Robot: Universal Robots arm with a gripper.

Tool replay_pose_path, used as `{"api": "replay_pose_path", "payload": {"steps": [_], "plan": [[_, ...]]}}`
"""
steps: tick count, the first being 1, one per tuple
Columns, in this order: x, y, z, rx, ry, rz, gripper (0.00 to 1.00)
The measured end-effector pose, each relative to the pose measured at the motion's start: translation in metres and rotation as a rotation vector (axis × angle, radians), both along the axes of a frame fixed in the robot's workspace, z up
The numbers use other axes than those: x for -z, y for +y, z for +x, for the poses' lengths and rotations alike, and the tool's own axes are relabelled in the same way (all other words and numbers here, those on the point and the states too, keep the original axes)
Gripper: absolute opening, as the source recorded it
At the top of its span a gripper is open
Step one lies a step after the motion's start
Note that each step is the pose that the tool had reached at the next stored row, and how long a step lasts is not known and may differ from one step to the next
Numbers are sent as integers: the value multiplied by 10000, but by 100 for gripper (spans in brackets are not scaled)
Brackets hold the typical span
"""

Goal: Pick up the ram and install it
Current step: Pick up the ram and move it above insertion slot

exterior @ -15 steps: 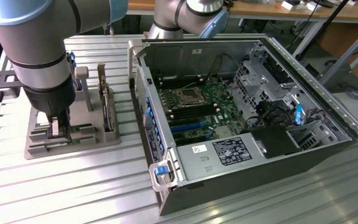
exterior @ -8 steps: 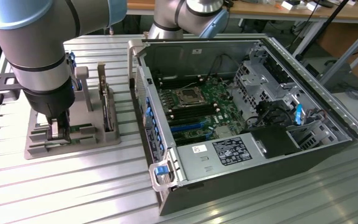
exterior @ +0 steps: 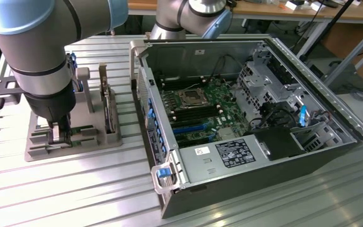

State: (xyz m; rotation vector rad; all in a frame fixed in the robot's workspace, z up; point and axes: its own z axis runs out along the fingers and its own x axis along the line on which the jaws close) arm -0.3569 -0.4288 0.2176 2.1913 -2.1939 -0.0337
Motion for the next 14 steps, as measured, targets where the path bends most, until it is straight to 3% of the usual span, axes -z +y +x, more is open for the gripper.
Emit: {"api": "replay_pose_path", "payload": {"steps": [14], "plan": [[83,-1,-45,0,0,0,36]]}}
